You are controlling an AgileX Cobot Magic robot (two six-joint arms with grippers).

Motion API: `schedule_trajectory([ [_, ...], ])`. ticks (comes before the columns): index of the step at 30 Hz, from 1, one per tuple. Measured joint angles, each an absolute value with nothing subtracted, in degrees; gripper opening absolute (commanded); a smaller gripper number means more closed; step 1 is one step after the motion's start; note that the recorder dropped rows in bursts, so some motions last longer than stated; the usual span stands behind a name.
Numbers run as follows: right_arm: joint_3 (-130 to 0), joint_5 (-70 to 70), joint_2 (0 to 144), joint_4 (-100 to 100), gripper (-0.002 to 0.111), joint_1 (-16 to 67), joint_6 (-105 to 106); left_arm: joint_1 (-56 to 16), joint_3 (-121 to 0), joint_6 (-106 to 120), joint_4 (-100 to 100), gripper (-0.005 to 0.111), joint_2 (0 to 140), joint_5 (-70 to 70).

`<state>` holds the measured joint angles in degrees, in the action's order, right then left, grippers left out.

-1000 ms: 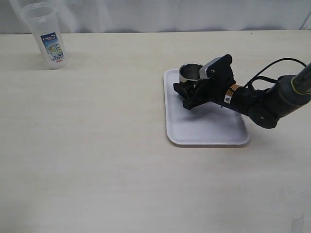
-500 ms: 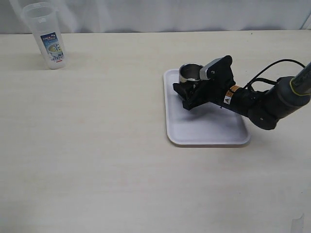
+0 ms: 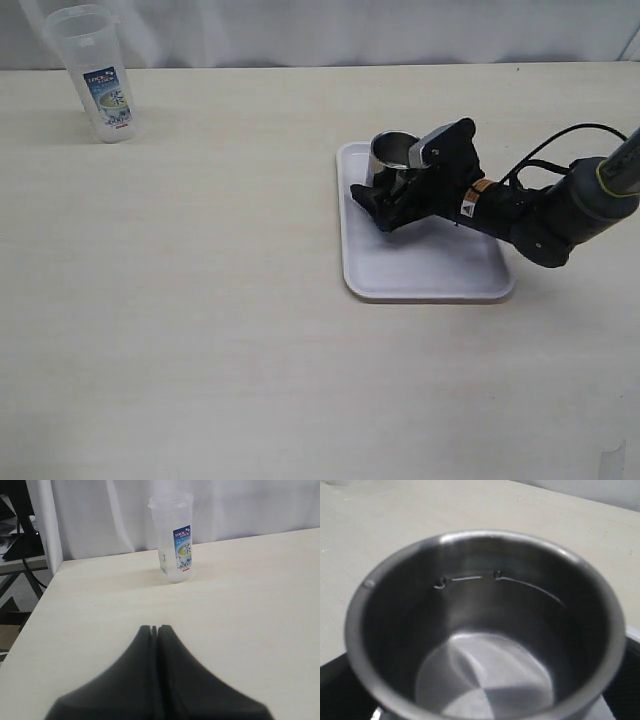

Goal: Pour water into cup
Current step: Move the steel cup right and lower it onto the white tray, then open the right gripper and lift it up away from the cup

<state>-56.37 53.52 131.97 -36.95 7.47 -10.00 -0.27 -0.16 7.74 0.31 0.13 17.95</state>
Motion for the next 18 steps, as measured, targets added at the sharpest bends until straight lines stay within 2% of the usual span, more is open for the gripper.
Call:
schedule_trajectory([
  [18,-55.71,53.05,124.55,-39.11,0.104,7.47,-10.13,-0.27,-0.16,7.74,0.31,0.000,0.13,17.95],
])
